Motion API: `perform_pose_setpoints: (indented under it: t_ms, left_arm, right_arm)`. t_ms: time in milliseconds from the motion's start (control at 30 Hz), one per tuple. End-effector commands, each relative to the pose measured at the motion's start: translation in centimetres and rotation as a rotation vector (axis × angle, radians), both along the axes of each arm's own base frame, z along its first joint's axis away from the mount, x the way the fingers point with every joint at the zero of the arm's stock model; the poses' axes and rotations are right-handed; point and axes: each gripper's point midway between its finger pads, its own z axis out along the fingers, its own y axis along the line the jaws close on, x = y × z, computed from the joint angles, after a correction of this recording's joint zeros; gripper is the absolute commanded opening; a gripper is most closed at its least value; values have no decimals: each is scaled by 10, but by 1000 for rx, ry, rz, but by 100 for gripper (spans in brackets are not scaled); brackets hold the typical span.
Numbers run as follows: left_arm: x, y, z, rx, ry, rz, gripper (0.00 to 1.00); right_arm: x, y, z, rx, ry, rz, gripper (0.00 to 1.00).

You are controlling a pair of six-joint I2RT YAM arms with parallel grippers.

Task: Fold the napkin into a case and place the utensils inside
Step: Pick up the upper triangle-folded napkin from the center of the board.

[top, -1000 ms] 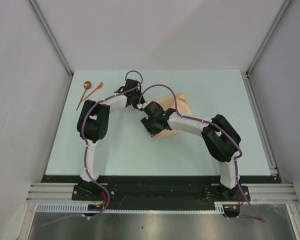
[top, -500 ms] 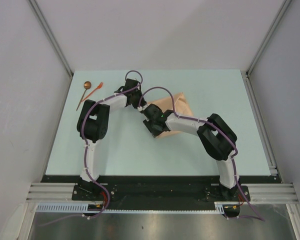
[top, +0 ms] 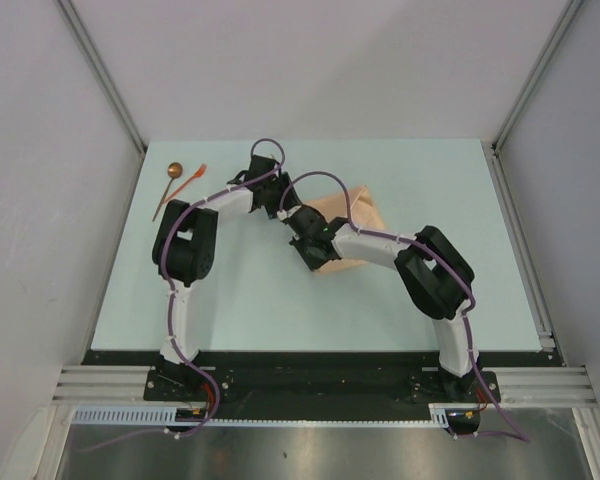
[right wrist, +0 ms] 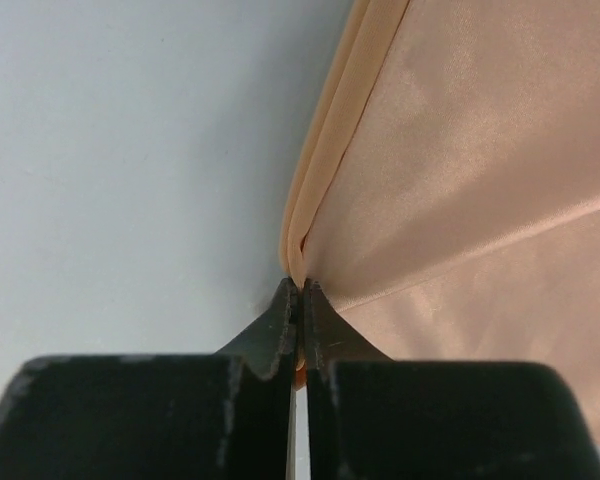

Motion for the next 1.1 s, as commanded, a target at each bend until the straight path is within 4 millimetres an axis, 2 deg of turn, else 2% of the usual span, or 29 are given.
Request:
perform_pose_setpoints:
  t_ms: [0, 67, 300, 533, 700, 867, 1067]
  left_arm:
    - [-10, 4, 19, -20, 14, 10, 60]
    - [-14, 3, 17, -35, 33, 14, 61]
    - [-21, -1, 10, -75, 87, 32, 61]
    - [-14, -9, 2, -103, 111, 31, 58]
    - [-10, -7, -7, -87, 125, 48, 56]
    - [-4, -4, -11, -81, 130, 61, 50]
    - [1, -1, -12, -82, 123, 68, 35]
  right_arm:
    - [15, 1, 38, 110, -10, -17, 0]
    - [19, 0, 50, 152, -15, -19, 0]
    - [20, 1, 60, 231, 22, -13, 0]
    - [18, 3, 66, 267, 31, -6, 0]
    - [19, 3, 73, 281, 19, -9, 0]
    - [22, 0, 75, 292, 18, -14, 0]
    - [23, -2, 73, 298, 23, -16, 0]
